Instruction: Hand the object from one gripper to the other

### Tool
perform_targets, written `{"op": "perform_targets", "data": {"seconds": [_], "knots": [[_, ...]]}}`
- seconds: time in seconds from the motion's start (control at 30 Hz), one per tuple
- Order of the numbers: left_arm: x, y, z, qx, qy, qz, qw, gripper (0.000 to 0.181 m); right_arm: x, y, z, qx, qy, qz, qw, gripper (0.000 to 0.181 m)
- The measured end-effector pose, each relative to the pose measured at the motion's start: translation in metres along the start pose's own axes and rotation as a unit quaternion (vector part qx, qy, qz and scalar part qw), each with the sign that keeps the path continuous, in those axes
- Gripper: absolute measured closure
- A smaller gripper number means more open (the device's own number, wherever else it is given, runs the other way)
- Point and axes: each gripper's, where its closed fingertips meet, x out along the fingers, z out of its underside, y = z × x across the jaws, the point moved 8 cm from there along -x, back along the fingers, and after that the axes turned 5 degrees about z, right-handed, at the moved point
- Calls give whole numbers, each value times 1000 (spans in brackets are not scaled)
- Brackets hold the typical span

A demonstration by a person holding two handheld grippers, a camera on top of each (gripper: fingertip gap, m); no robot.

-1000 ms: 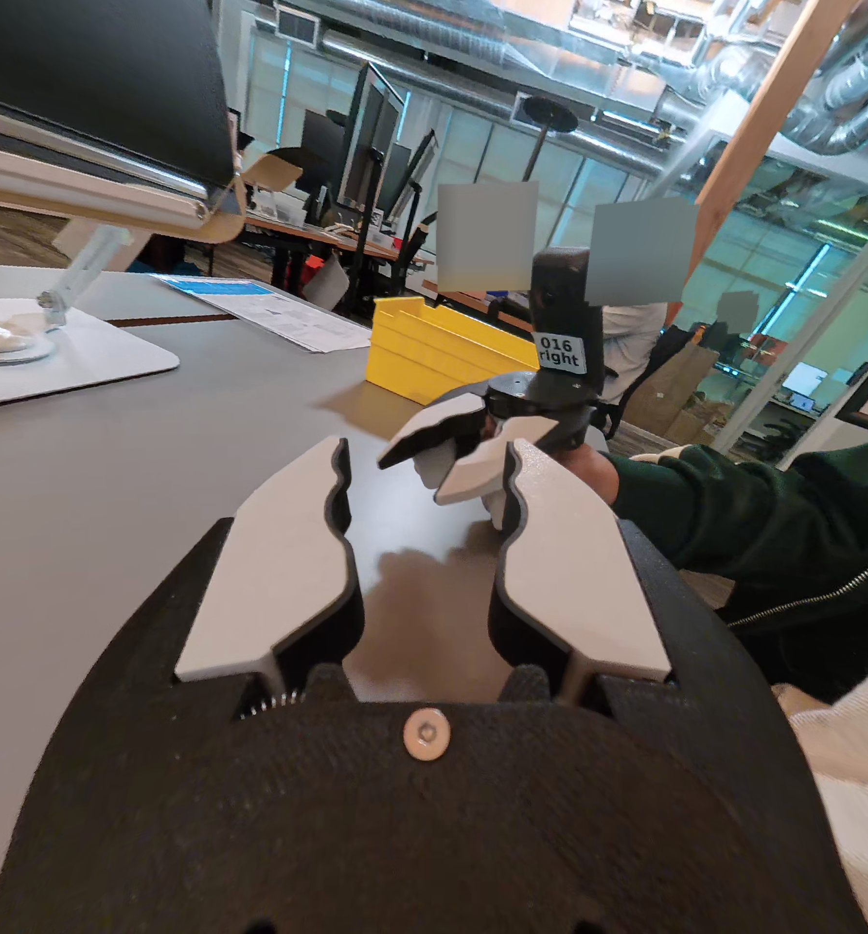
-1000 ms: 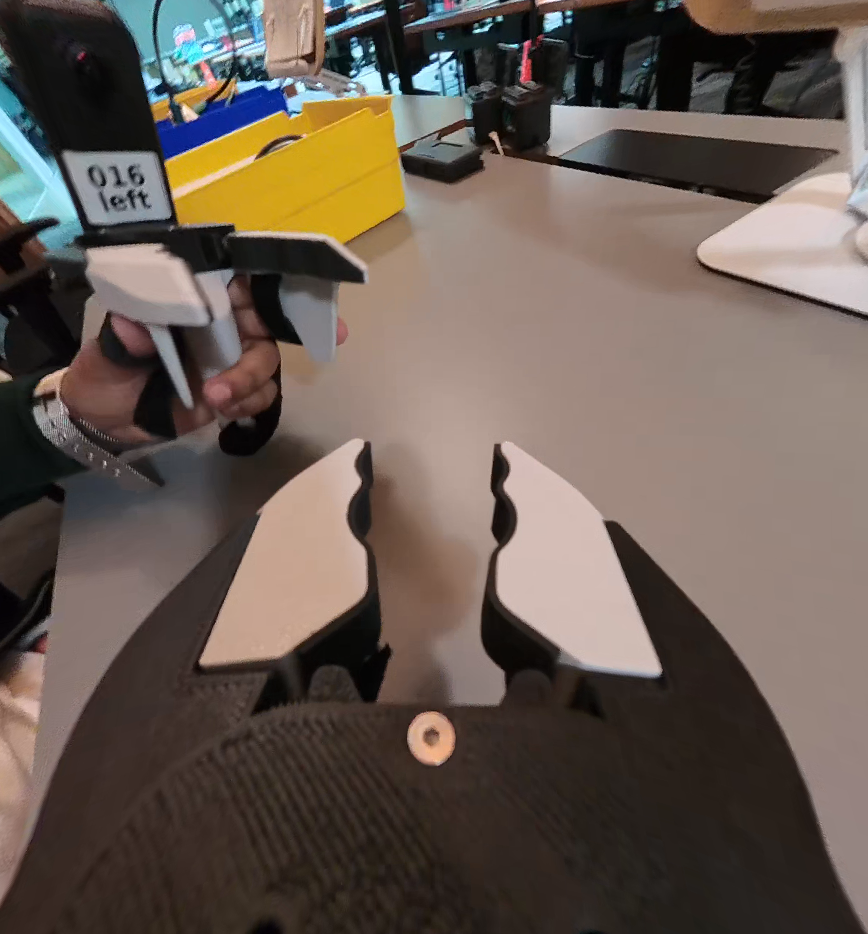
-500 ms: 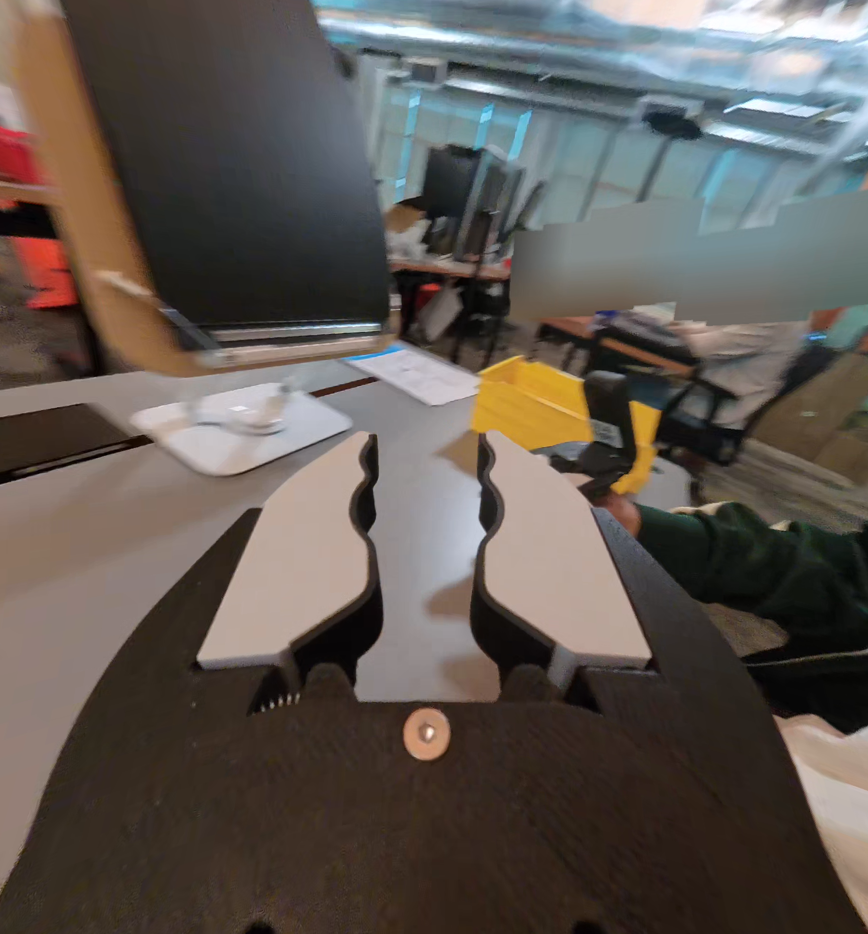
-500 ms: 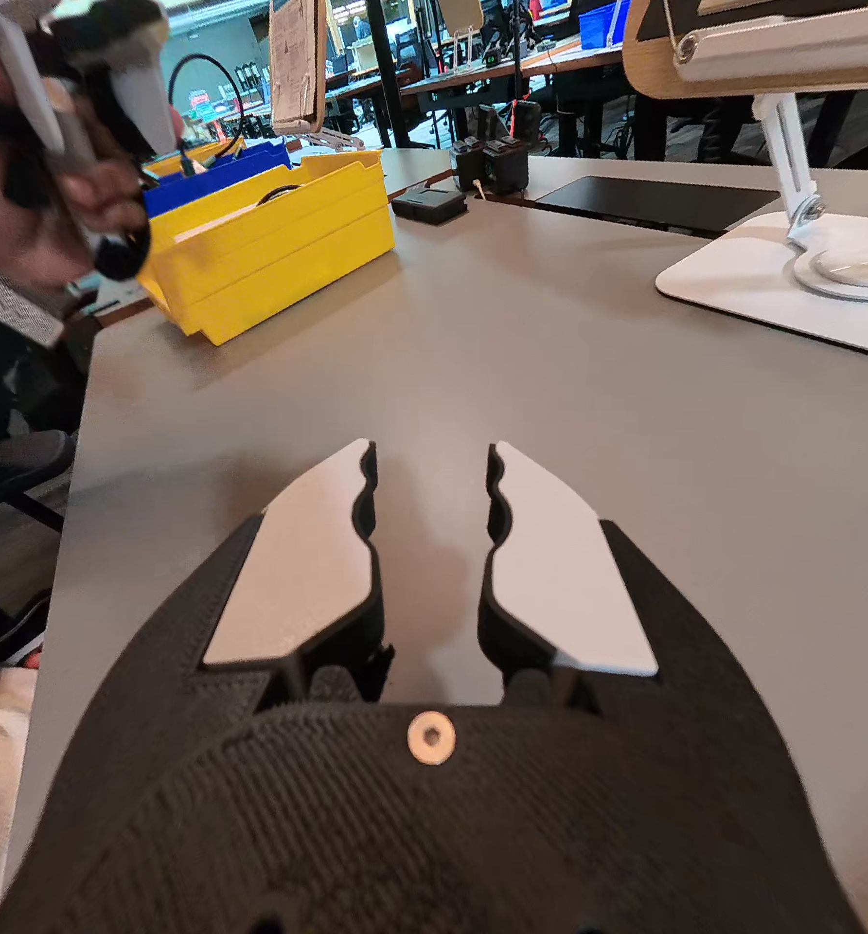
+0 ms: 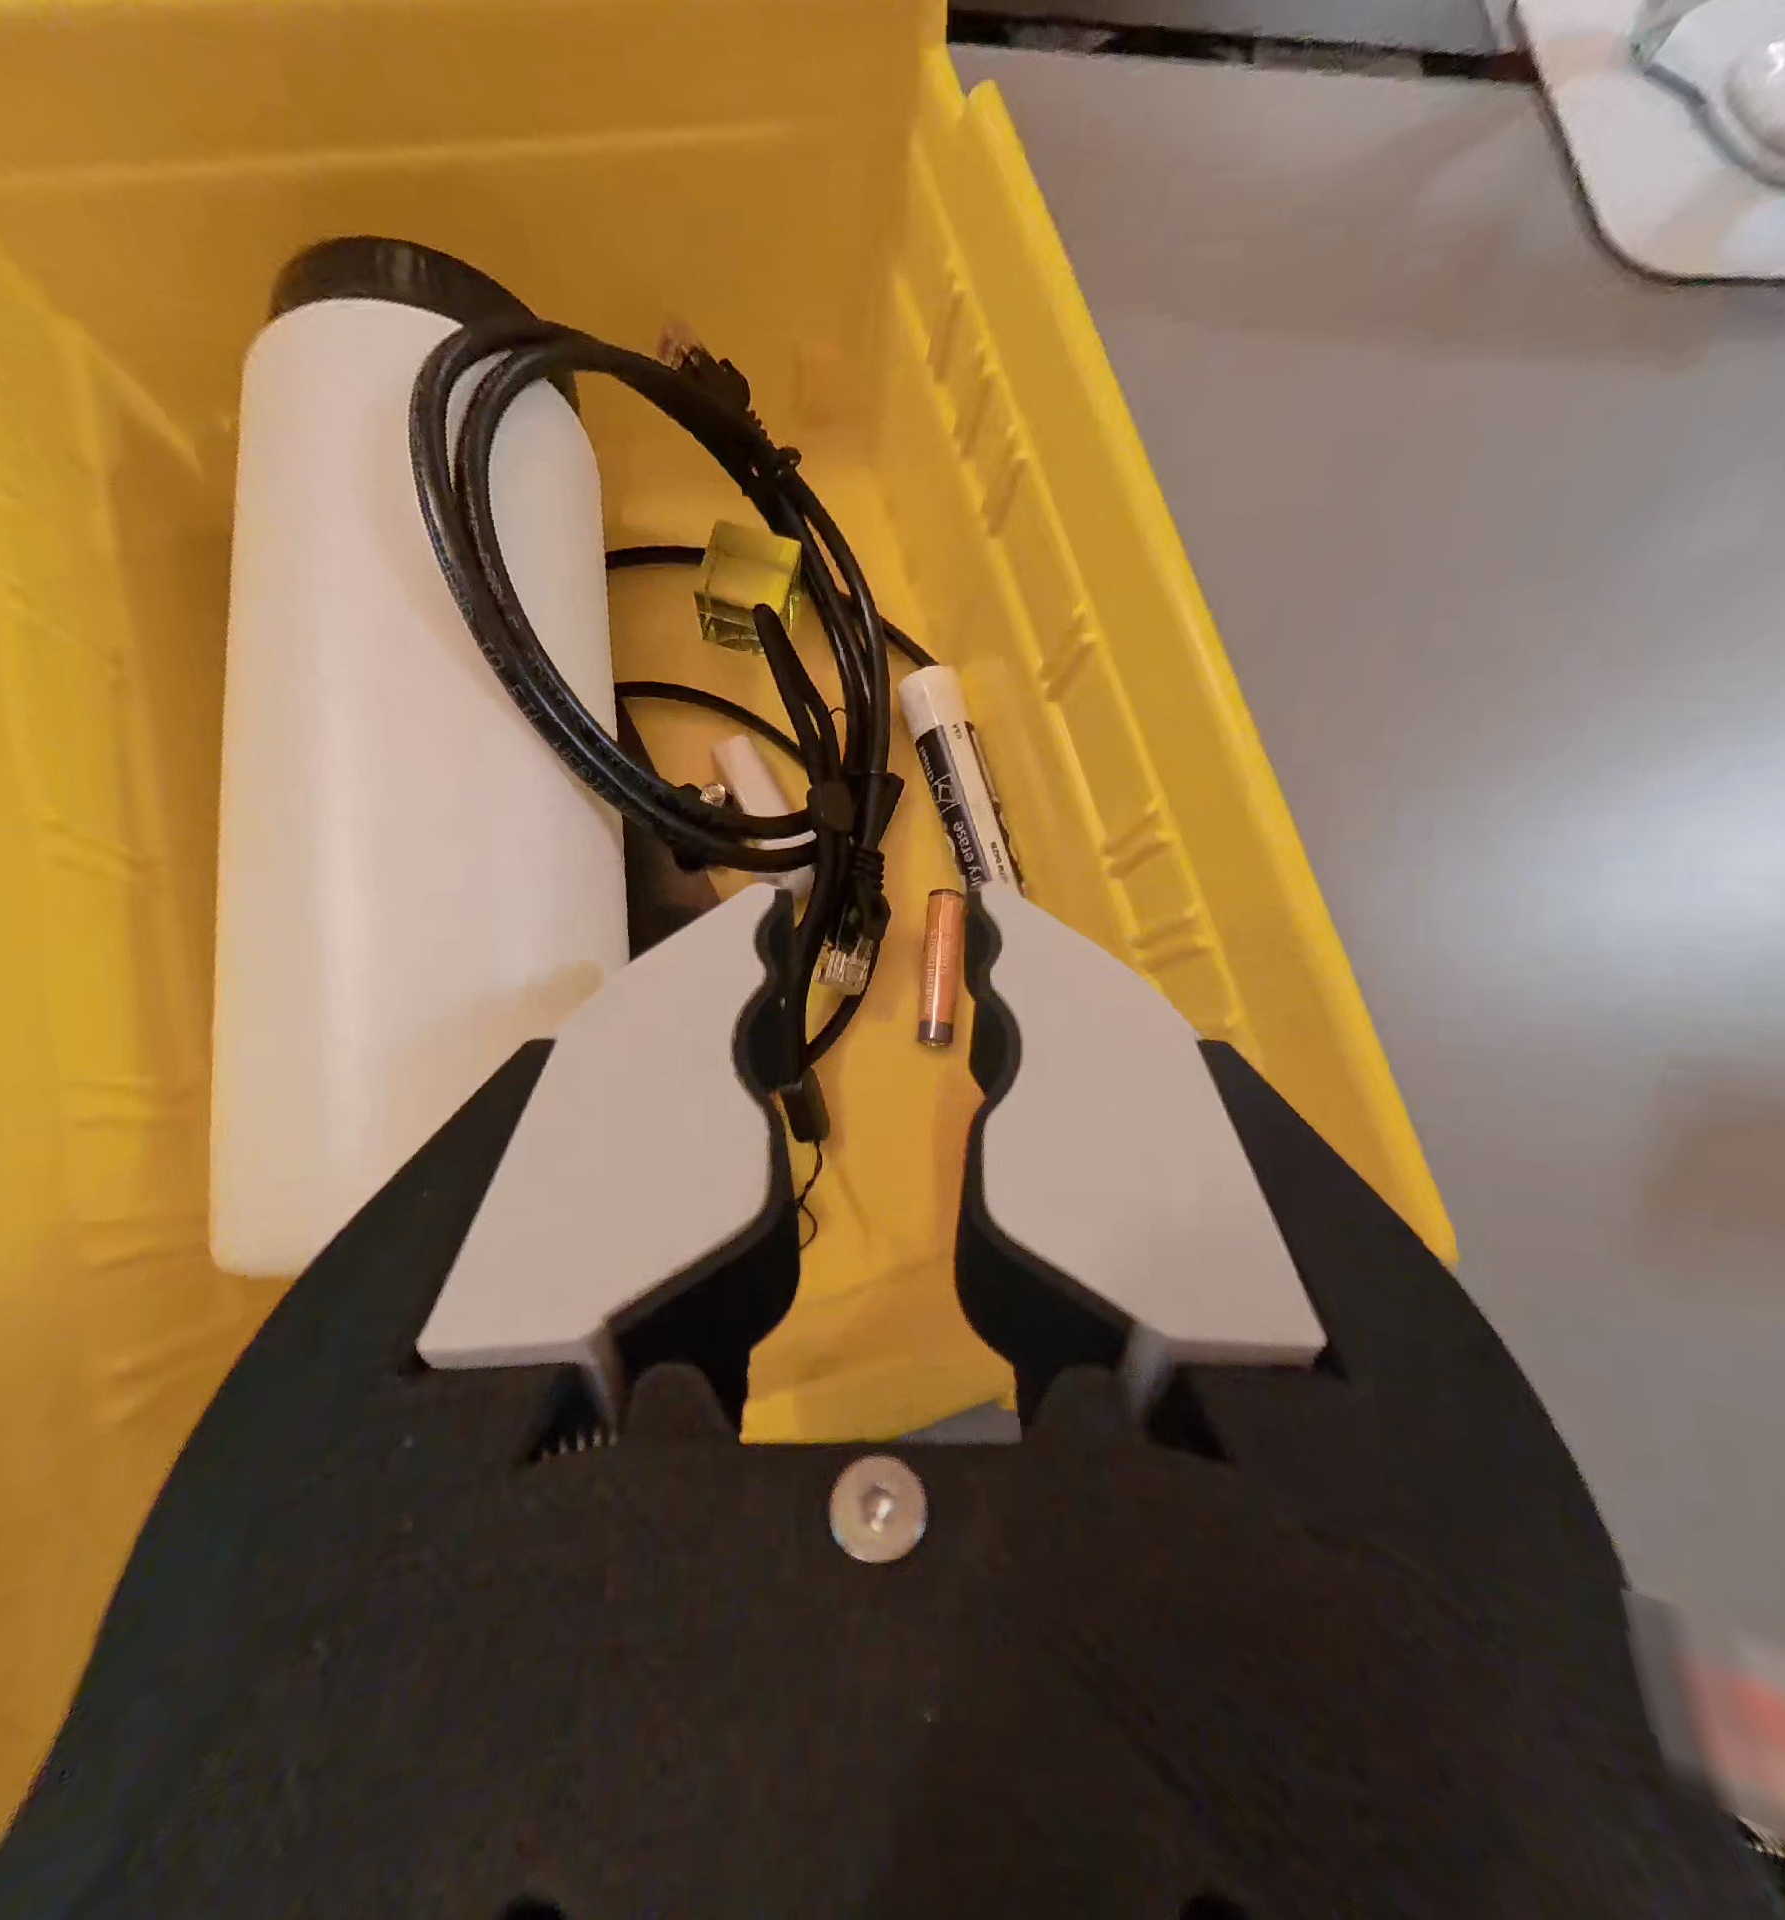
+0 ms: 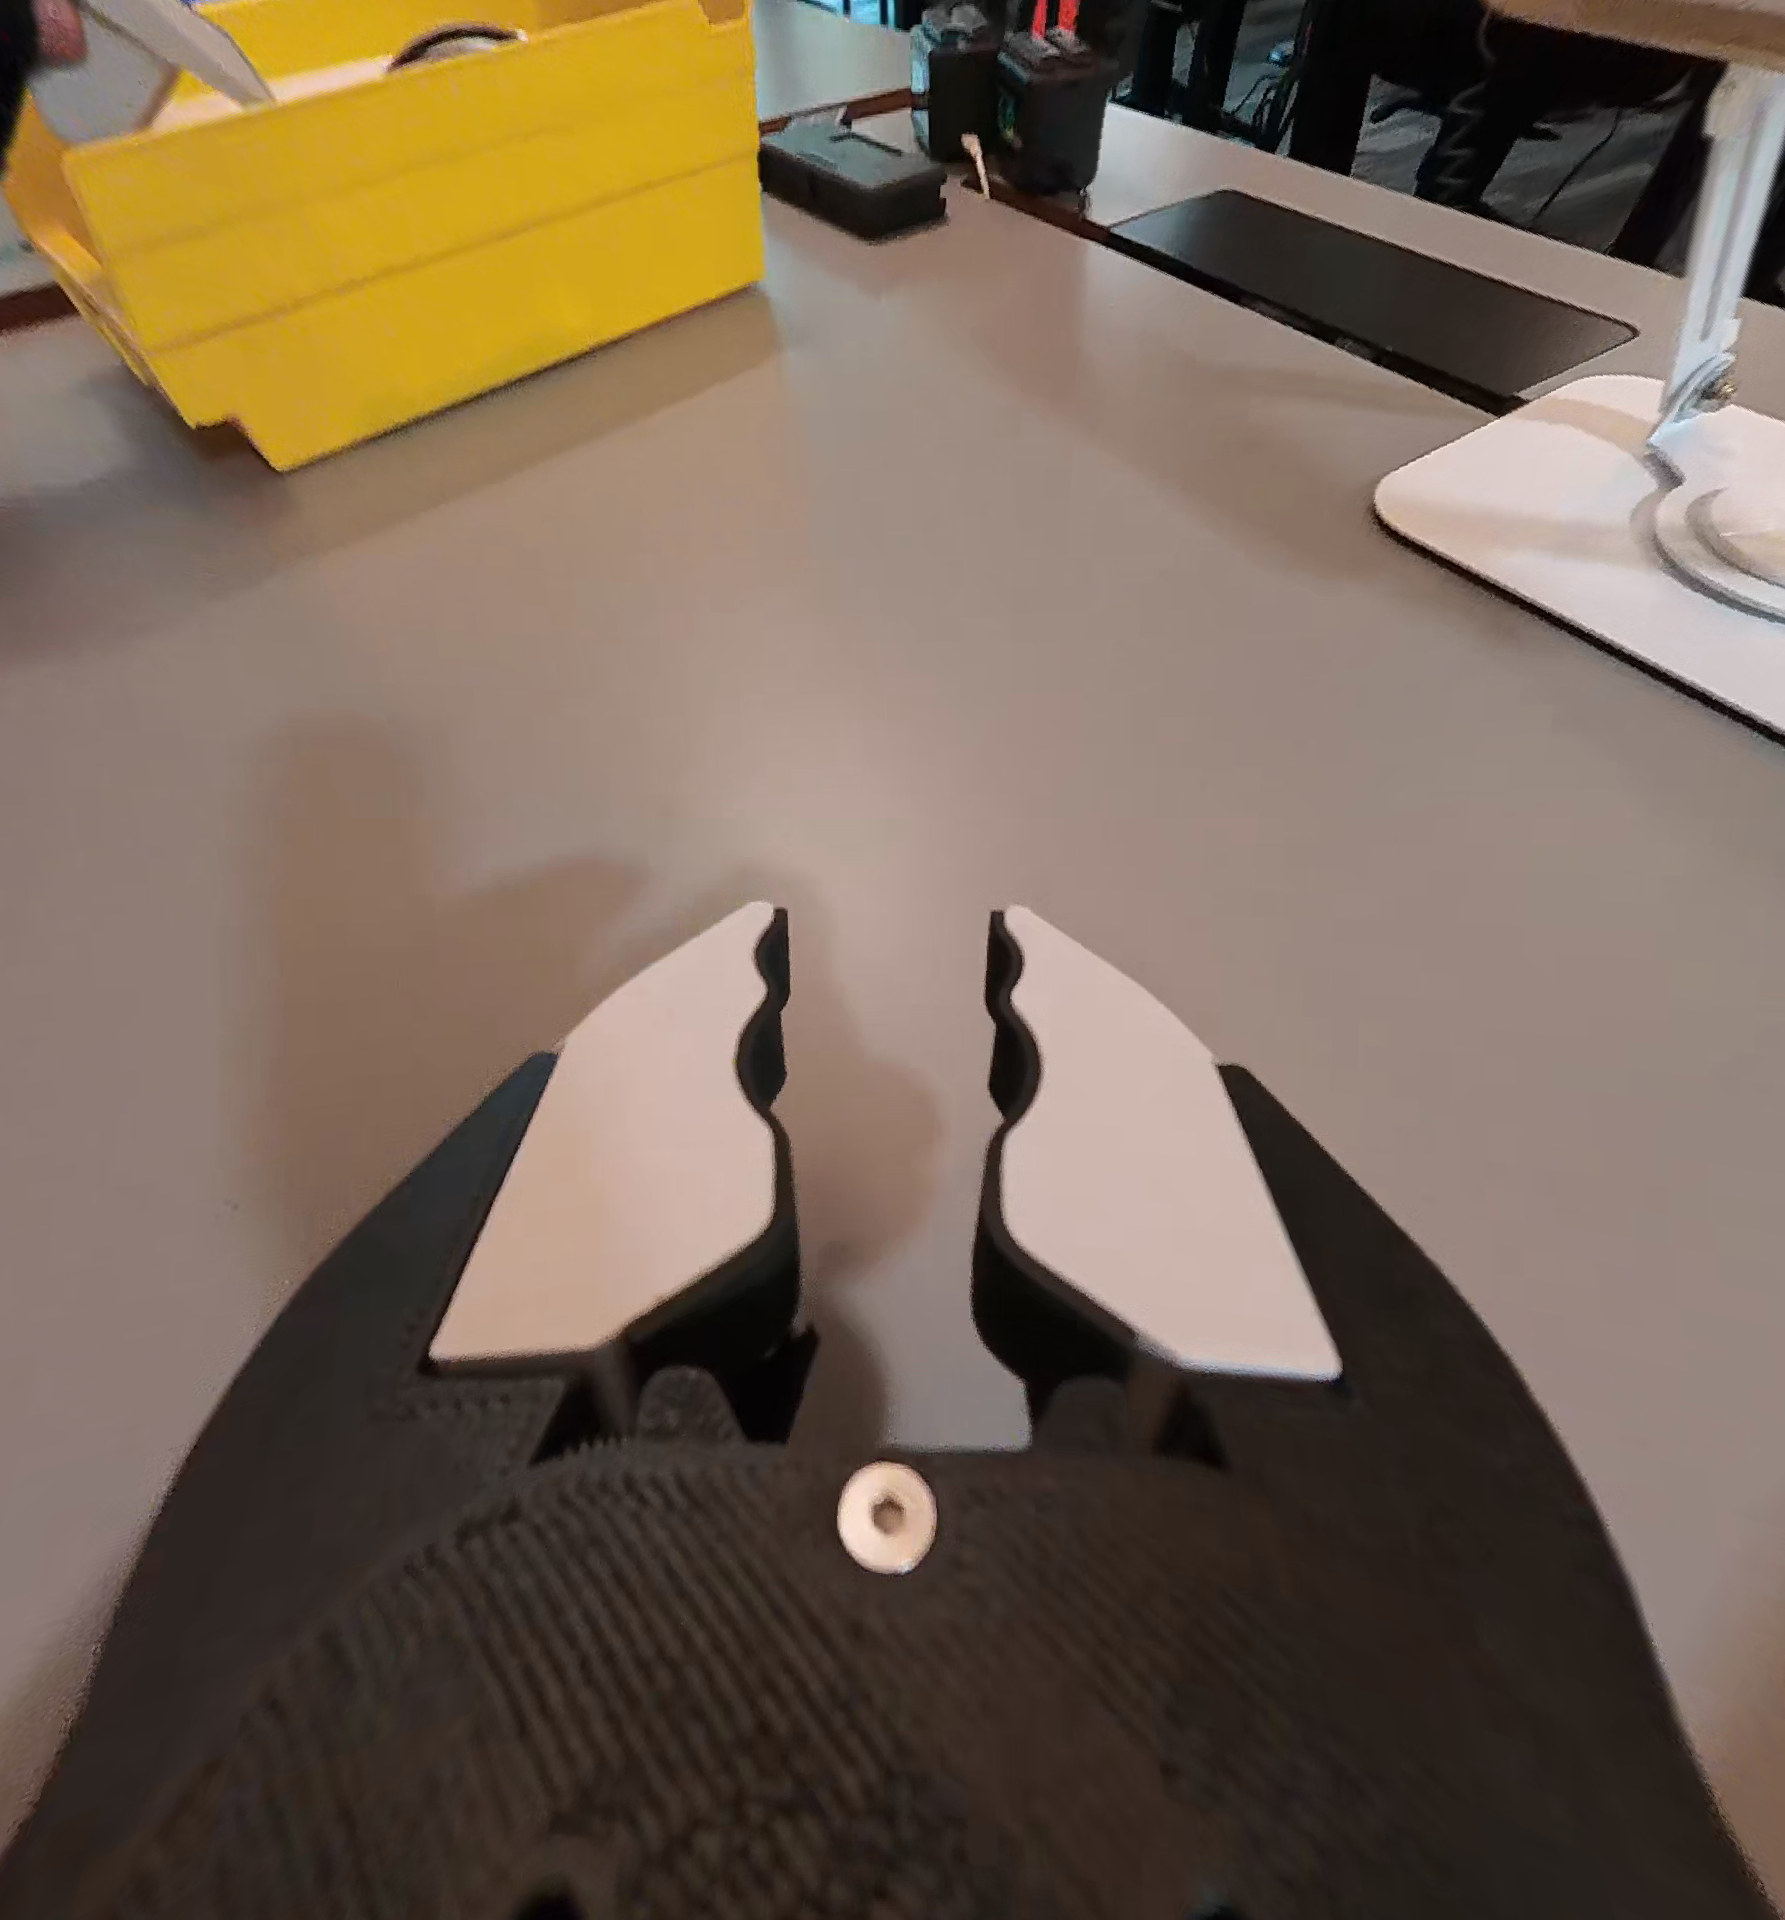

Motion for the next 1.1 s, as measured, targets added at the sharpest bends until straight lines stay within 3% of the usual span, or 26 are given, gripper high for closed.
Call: {"op": "perform_targets", "data": {"seconds": [0.33,0.6,0.67,0.7,0.93,1.1], "knots": [[40,-8,7,19,-83,-65,994,151,2,-3,1,-12,-10,-5,1000,143],[56,-12,13,2,-112,-41,993,151,-1,1,0,9,4,-15,1000,143],[55,-9,12,9,-111,-32,993,169,-1,0,0,7,4,-15,1000,143],[52,-9,11,13,-105,-35,994,176,-1,0,0,6,2,-15,1000,143],[17,-4,-9,26,-33,-37,998,177,1,-2,0,-6,-6,-13,1000,144],[-15,13,-33,36,80,4,996,177,2,-3,0,-9,-7,-12,1000,144]]}}
